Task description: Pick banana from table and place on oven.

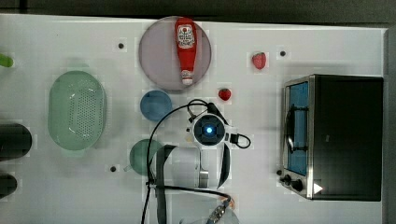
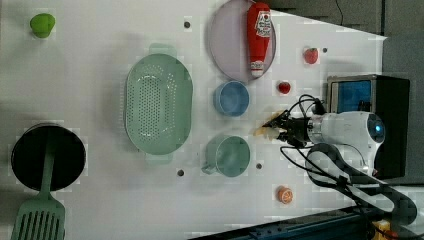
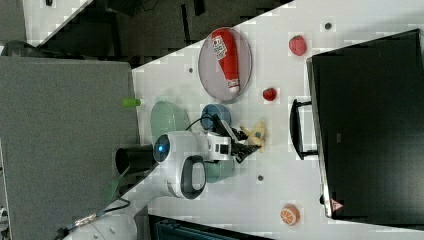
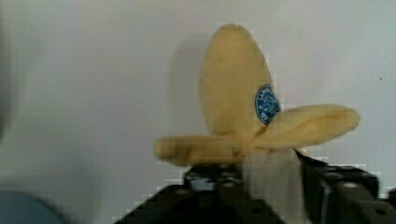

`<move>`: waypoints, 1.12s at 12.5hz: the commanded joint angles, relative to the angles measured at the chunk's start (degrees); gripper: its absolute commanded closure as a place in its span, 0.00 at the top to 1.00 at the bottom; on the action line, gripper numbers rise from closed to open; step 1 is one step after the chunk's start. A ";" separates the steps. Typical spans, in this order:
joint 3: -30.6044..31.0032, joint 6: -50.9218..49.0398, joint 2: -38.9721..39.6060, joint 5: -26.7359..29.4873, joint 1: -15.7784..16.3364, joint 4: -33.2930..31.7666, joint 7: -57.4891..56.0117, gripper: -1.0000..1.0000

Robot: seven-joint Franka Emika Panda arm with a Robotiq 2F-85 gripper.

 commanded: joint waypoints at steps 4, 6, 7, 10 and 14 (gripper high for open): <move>-0.49 -0.79 -7.52 -0.09 -0.11 0.05 1.64 0.22; -0.54 -7.49 -14.67 -0.09 -0.13 1.57 1.63 0.22; -0.44 -13.25 -18.13 -0.09 -0.08 3.34 1.56 0.22; -0.33 -33.40 -25.49 -0.09 -0.12 12.14 1.54 0.22; -3.38 -50.42 -28.81 -0.16 -0.69 25.68 1.49 0.22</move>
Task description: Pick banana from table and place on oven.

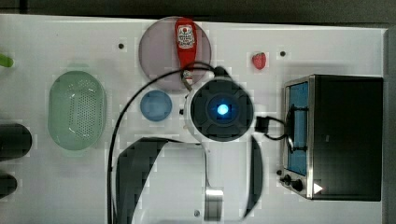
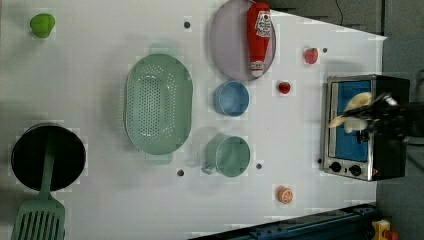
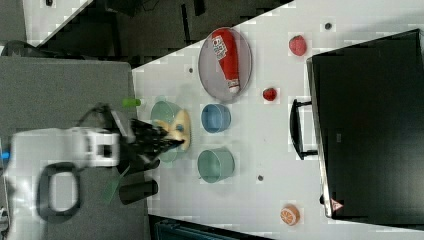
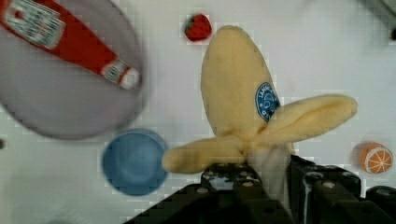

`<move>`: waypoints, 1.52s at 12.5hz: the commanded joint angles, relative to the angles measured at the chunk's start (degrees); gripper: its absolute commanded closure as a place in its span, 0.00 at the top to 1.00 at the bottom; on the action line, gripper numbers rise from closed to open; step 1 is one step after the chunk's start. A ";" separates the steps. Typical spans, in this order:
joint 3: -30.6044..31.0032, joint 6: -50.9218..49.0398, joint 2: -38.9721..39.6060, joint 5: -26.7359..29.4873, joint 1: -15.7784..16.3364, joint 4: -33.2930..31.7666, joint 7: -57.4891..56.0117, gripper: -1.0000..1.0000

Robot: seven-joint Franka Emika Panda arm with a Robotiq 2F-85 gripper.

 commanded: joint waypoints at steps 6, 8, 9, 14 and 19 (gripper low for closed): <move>-14.83 -6.67 1.06 0.24 -3.64 10.04 -9.93 0.22; -19.91 -4.70 3.75 0.20 -4.01 10.12 -18.29 0.22; -22.32 -2.45 5.54 0.08 -4.19 10.17 -21.93 0.22; -31.18 8.51 15.44 -0.39 -4.50 12.00 -41.38 0.22; -35.14 8.51 20.99 -0.12 -5.09 14.89 -52.85 0.27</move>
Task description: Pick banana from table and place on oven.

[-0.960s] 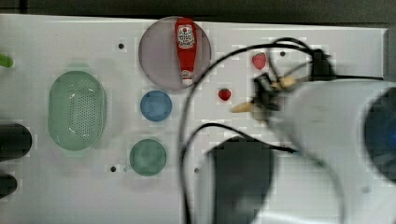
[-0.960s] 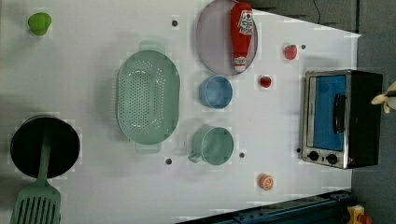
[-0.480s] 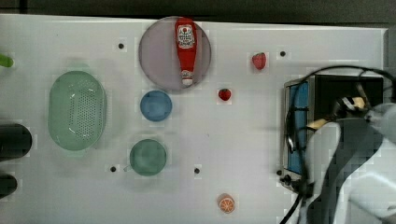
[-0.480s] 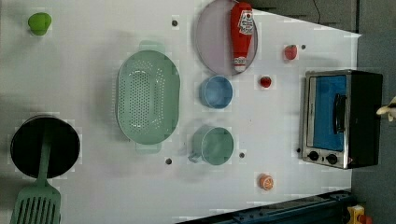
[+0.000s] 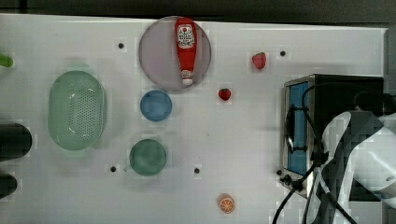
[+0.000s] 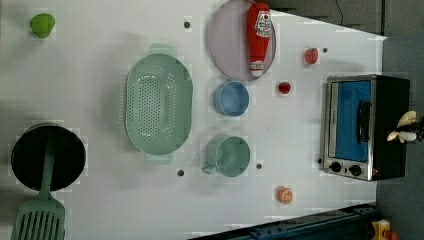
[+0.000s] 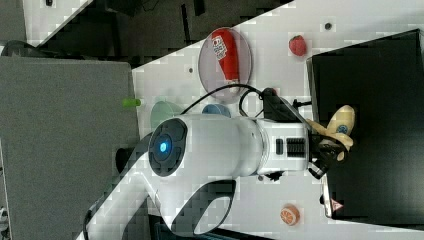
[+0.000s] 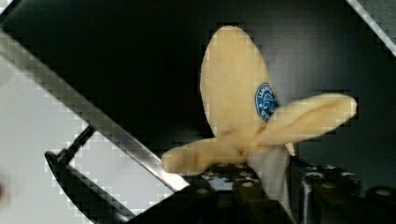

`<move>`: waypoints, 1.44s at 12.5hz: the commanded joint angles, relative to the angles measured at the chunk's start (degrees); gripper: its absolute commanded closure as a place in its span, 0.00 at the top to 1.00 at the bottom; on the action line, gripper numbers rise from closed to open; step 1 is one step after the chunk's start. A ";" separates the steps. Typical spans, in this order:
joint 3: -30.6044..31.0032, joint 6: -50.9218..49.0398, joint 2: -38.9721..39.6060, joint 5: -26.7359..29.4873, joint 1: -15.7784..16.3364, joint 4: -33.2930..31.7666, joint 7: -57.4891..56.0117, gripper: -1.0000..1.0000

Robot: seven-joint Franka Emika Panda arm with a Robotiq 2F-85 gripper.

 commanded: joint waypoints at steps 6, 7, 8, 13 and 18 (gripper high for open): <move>-1.13 0.30 -1.74 -0.50 0.70 3.37 -8.19 0.93; -0.71 -1.02 -1.76 -0.50 0.76 3.43 -8.18 1.00; 0.01 -2.42 -1.82 -0.49 0.88 3.66 -8.17 1.00; 10.43 -6.21 -6.27 1.66 3.71 6.44 -2.86 1.00; 22.28 -10.65 -12.59 2.17 5.81 6.33 28.24 1.00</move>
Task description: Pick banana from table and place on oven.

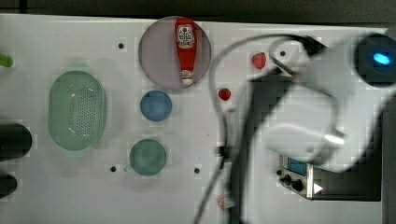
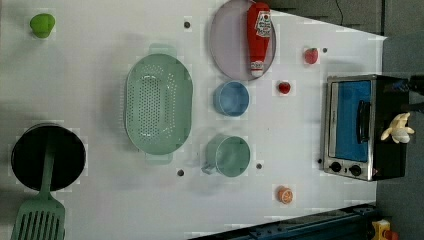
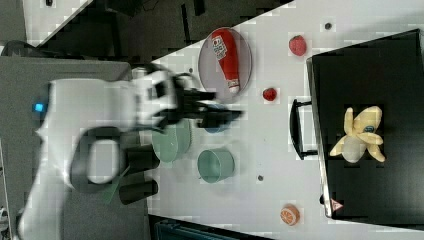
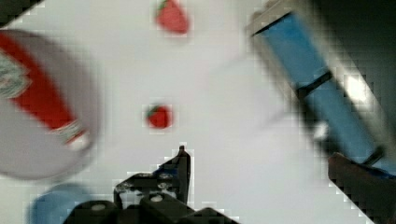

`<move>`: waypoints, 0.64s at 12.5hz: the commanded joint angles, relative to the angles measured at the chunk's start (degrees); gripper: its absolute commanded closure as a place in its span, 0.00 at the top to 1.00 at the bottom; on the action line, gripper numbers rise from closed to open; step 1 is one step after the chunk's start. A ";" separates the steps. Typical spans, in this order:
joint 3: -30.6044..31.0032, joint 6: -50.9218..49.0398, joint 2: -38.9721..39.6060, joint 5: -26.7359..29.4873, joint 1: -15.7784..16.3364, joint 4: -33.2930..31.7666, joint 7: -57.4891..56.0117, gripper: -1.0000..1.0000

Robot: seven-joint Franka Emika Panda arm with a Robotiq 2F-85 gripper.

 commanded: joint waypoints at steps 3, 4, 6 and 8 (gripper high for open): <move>7.75 -10.61 -10.41 1.95 3.25 1.59 28.33 1.00; 8.74 -11.69 -12.38 1.82 3.25 1.70 28.33 1.00; 9.26 -15.72 -15.97 -0.16 3.25 1.13 28.52 1.00; 9.16 -15.94 -17.61 -0.73 3.22 0.95 28.78 1.00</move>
